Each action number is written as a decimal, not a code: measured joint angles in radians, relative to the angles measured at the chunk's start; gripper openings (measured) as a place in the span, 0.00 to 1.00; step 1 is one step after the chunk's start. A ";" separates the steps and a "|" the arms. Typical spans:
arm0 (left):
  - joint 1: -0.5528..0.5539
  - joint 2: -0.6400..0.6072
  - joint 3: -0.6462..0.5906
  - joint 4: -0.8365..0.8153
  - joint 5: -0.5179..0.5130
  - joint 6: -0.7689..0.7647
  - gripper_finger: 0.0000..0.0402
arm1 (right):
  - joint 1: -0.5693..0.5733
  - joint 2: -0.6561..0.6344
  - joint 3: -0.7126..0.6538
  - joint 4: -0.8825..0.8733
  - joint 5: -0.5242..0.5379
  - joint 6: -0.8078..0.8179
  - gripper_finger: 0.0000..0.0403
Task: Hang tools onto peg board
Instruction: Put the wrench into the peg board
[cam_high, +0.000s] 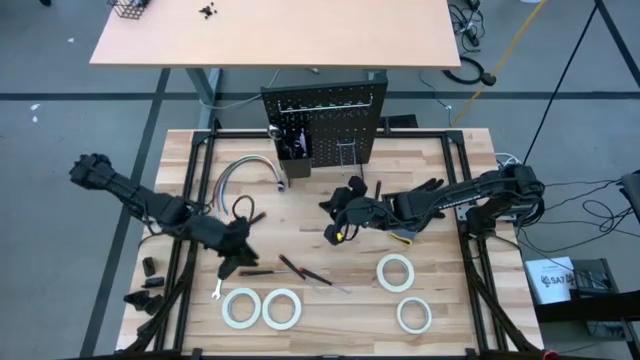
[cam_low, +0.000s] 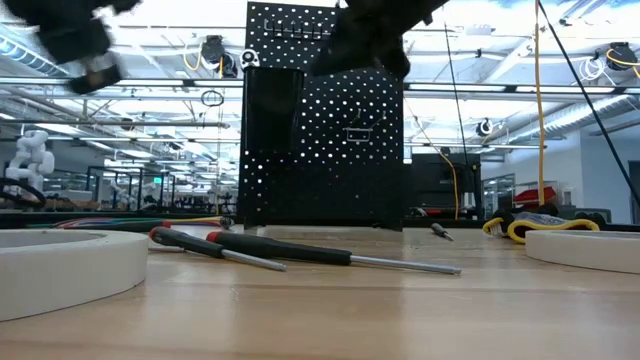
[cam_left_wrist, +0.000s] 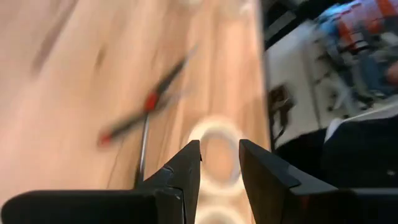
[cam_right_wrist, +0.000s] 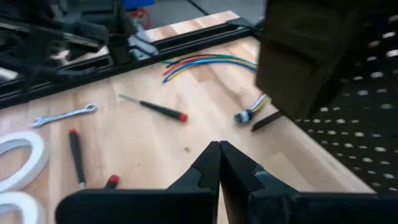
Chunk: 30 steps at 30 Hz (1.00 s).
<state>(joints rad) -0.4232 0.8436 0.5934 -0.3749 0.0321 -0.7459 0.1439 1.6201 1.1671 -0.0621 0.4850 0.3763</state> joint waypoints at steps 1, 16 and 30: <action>-0.026 0.000 0.000 -0.044 -0.013 -0.052 0.28 | 0.003 0.007 0.000 0.012 -0.016 -0.002 0.00; -0.330 0.004 0.000 -0.468 0.015 -0.880 0.28 | 0.056 0.118 0.000 0.044 -0.021 -0.056 0.00; -0.397 0.128 -0.048 -0.501 0.014 -1.245 0.28 | 0.085 0.177 0.000 0.112 -0.120 -0.098 0.00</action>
<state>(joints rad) -0.8204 0.9713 0.5457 -0.8755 0.0466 -1.9912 0.2287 1.7969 1.1671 0.0496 0.3651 0.2782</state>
